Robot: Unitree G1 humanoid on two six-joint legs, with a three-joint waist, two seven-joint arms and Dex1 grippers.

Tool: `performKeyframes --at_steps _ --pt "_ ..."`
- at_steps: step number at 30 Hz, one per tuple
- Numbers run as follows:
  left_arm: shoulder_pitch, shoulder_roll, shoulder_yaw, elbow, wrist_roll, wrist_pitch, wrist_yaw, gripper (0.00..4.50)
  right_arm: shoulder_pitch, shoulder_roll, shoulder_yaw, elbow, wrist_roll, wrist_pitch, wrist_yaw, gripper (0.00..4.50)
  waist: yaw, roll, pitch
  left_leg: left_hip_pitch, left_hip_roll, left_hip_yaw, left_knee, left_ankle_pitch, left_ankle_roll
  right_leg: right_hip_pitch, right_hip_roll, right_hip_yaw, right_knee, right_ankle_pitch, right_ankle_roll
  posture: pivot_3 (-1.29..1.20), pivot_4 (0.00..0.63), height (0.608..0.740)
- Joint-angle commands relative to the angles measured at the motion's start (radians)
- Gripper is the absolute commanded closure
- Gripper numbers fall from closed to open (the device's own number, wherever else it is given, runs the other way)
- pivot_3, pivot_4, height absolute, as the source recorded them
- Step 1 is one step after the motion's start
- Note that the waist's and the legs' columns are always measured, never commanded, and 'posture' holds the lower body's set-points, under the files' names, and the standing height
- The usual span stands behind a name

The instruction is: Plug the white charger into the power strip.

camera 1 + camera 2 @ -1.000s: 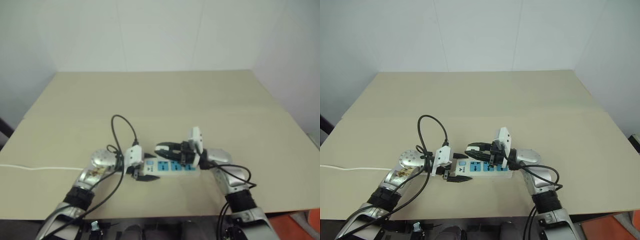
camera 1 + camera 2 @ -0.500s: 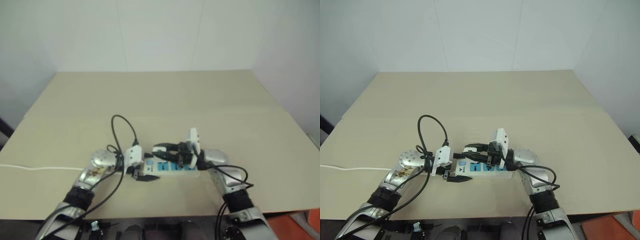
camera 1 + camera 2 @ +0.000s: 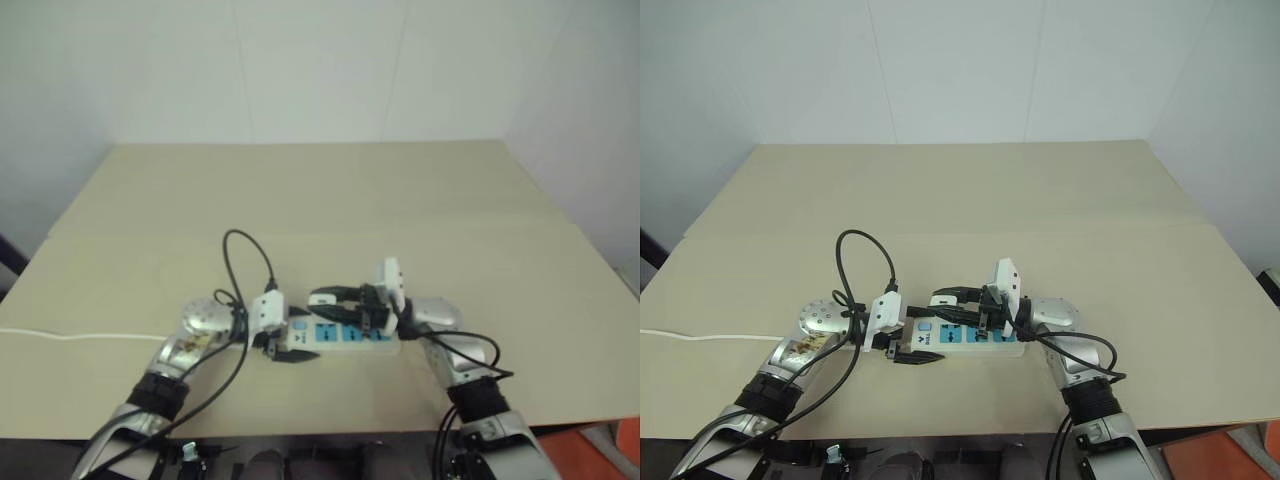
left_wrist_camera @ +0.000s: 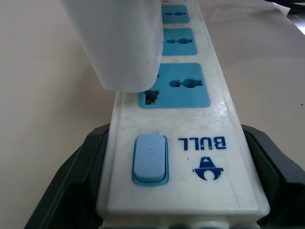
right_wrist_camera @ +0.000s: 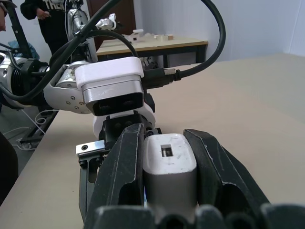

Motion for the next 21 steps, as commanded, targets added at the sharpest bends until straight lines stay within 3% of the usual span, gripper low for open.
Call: performKeyframes --at_steps 1,21 --pt "0.012 0.026 -0.029 0.027 0.045 0.010 -0.012 1.18 -0.003 -0.002 0.019 0.013 -0.020 -0.043 0.019 3.32 0.000 0.000 0.000 0.000 0.000 0.000 0.000 0.000 0.000 0.000 0.000 0.000 0.000 0.000 0.000 0.00 0.150 0.740" --pt "0.007 0.027 -0.031 0.031 0.049 0.013 -0.012 1.18 -0.007 0.022 0.027 0.036 -0.012 -0.073 0.019 3.32 0.001 0.000 0.000 0.003 0.000 0.000 -0.002 0.000 0.000 0.001 0.000 0.001 0.000 0.000 -0.001 0.00 0.150 0.740"
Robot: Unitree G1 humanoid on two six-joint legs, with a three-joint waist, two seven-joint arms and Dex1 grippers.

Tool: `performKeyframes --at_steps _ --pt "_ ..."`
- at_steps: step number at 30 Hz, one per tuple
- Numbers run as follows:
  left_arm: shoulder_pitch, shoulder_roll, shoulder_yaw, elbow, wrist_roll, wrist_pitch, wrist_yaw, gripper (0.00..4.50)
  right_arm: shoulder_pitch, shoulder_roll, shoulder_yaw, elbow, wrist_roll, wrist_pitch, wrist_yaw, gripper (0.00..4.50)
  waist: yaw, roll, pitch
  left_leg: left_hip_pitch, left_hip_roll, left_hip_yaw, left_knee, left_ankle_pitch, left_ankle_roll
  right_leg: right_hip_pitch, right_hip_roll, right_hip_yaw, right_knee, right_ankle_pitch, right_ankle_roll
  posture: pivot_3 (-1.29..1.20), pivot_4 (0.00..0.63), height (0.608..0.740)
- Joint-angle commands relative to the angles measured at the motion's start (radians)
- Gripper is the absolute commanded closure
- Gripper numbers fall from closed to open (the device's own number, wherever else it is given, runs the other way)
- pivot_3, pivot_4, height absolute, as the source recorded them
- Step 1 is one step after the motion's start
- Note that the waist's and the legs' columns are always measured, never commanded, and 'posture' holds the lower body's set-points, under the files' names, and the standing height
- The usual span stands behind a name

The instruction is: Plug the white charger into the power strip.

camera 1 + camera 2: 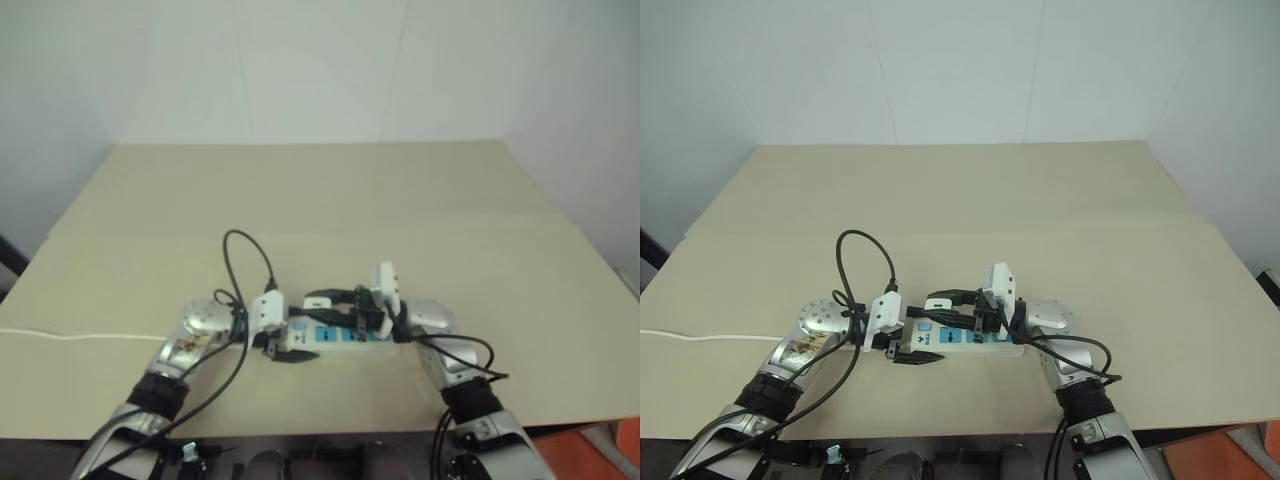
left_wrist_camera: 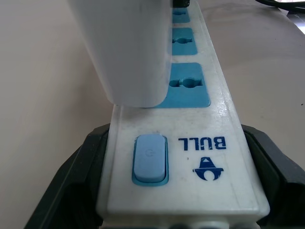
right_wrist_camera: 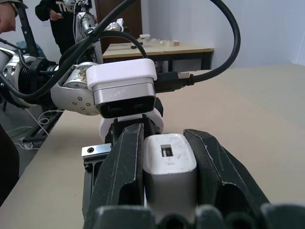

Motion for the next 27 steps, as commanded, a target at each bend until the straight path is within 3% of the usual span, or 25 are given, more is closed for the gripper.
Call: performKeyframes --at_steps 1,27 --pt "0.008 0.027 -0.029 0.026 0.049 0.012 -0.010 1.18 -0.004 -0.003 0.006 0.000 -0.005 -0.010 0.009 3.32 0.000 0.000 0.000 0.000 0.000 0.000 0.000 0.000 0.000 0.000 0.000 0.000 0.000 0.000 0.000 0.00 0.150 0.740" --pt "0.006 0.032 -0.029 0.031 0.050 0.009 -0.014 1.18 0.017 -0.027 0.004 -0.007 -0.009 -0.024 0.000 3.32 0.001 0.000 0.000 0.002 0.000 0.000 -0.002 0.000 0.000 0.001 0.000 0.000 0.000 0.000 -0.001 0.00 0.150 0.740"
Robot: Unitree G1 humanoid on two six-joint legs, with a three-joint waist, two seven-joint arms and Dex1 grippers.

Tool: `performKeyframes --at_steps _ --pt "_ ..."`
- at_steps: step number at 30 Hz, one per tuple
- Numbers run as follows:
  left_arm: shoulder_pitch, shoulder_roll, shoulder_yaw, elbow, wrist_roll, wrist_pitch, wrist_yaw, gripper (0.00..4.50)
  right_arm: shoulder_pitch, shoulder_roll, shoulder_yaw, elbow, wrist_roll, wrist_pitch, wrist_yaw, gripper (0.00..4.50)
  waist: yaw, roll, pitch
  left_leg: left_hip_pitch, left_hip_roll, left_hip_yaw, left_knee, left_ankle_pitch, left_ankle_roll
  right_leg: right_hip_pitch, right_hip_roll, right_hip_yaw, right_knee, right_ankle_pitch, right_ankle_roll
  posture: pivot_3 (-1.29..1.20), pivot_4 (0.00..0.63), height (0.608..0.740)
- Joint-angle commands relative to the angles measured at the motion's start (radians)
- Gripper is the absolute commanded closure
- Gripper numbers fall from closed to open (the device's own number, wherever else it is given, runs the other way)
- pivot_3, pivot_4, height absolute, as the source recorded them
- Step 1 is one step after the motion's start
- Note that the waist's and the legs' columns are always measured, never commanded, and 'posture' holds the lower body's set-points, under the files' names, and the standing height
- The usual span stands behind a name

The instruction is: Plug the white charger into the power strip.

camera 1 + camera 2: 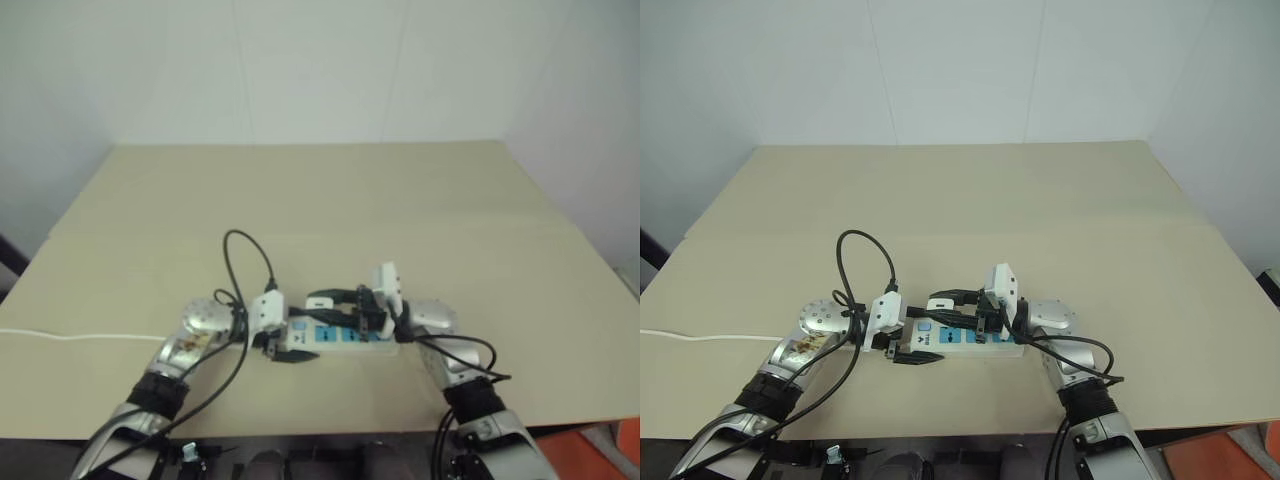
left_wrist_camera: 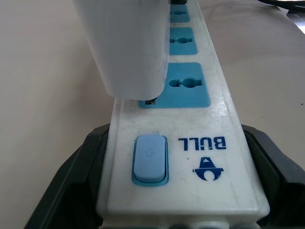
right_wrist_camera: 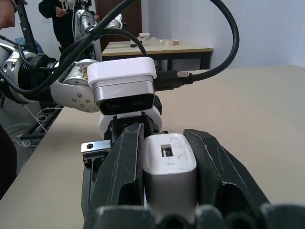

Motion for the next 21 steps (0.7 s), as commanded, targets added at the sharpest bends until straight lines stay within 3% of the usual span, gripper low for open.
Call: performKeyframes --at_steps 1,21 --pt "0.009 0.031 -0.028 0.028 0.051 0.010 -0.012 1.18 0.016 -0.010 0.004 -0.015 -0.011 -0.006 -0.002 3.32 0.000 0.000 0.000 0.000 0.000 0.000 0.000 0.000 0.000 0.000 0.000 0.000 0.000 0.000 0.000 0.00 0.150 0.740" --pt "0.007 0.028 -0.031 0.036 0.054 0.008 -0.010 1.18 0.035 0.002 0.007 -0.017 -0.023 -0.027 -0.036 3.32 0.000 0.000 0.000 0.000 0.000 0.000 0.000 0.000 0.000 0.000 0.000 0.000 0.000 0.000 0.000 0.00 0.150 0.740"
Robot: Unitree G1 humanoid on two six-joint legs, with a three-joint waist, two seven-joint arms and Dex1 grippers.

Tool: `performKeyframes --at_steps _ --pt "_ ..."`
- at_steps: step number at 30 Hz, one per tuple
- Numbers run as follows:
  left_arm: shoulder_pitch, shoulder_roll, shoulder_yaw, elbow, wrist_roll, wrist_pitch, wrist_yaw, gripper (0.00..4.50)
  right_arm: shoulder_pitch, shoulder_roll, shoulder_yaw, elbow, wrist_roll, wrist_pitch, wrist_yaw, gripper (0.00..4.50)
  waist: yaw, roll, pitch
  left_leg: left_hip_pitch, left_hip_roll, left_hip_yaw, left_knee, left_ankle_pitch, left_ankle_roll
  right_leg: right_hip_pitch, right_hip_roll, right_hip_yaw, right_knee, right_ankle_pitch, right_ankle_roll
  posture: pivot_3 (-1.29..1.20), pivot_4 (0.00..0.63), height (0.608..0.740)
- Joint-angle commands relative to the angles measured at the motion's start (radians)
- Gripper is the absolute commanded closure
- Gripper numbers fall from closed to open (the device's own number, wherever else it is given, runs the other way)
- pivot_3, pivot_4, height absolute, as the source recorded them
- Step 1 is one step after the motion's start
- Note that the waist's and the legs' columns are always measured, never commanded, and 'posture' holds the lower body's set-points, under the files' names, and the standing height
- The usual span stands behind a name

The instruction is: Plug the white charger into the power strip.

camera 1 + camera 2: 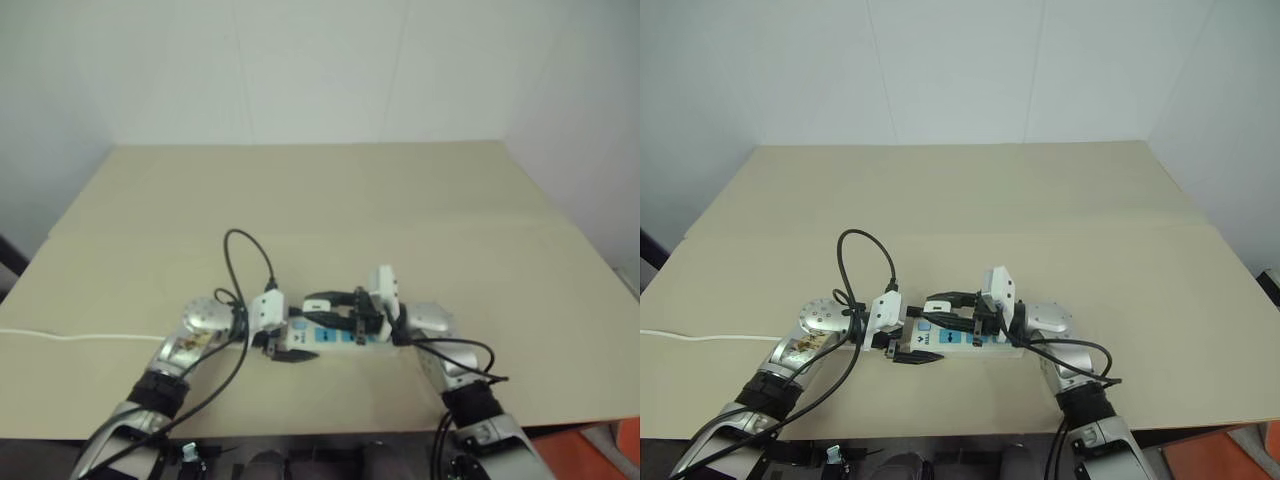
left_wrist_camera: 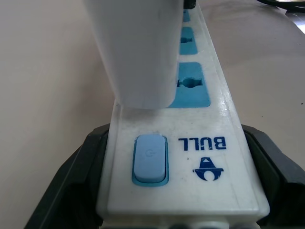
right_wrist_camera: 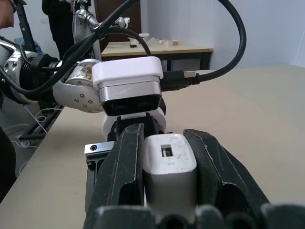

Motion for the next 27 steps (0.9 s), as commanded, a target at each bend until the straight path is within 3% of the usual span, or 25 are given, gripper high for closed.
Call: performKeyframes --at_steps 1,27 --pt "0.014 0.028 -0.029 0.027 0.054 0.009 -0.005 1.18 0.011 -0.012 -0.005 0.011 -0.024 -0.029 -0.011 3.32 0.000 0.000 0.000 0.000 0.000 0.000 0.000 0.000 0.000 0.000 0.000 0.000 0.000 0.000 0.000 0.00 0.150 0.740" --pt "0.003 0.021 -0.034 0.048 0.056 -0.001 -0.001 1.18 0.032 -0.052 -0.019 -0.047 0.014 0.019 -0.038 3.32 0.001 0.000 0.000 0.002 0.000 0.000 -0.001 0.000 0.000 0.001 0.000 0.001 0.000 0.000 0.000 0.00 0.150 0.740"
